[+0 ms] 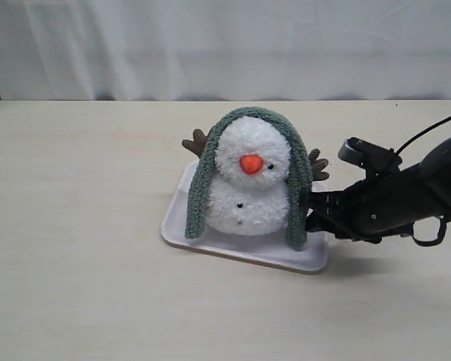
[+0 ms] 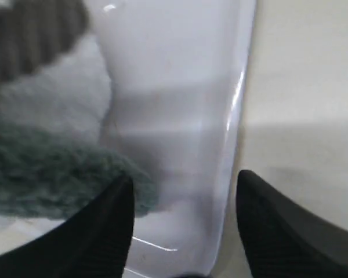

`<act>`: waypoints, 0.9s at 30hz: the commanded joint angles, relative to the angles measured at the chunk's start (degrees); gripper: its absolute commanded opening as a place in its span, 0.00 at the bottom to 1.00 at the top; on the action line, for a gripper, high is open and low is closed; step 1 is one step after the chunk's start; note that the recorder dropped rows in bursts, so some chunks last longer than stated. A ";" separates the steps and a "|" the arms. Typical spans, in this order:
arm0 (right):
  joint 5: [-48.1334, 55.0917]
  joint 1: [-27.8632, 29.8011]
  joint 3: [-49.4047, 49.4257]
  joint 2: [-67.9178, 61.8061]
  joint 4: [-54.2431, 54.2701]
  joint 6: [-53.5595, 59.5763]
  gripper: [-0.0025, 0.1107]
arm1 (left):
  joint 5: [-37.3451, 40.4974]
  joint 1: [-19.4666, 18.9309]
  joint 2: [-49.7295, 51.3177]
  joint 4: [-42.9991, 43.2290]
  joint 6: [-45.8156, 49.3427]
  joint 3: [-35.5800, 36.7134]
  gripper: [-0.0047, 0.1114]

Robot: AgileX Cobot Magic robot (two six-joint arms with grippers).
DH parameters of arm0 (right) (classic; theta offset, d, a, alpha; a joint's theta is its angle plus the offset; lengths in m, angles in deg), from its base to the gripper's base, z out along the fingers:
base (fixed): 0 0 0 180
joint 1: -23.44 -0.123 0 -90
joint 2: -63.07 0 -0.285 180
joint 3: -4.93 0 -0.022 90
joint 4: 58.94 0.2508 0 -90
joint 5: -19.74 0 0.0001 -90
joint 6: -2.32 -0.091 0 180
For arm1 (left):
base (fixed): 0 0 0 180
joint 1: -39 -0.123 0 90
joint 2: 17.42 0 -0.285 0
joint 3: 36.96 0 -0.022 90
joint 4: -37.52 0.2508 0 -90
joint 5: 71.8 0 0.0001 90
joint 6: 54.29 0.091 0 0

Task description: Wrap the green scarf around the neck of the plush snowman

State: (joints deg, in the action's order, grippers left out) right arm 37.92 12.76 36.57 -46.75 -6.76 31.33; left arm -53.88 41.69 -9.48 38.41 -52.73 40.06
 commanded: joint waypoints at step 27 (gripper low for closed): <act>31.14 -0.12 -34.44 4.25 -2.93 28.40 0.06 | -0.44 0.08 -0.15 -0.06 -0.14 0.19 0.04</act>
State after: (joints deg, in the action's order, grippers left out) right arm 71.27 12.66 2.51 -41.57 -11.73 56.99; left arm -53.88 41.69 -9.48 38.41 -52.73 40.06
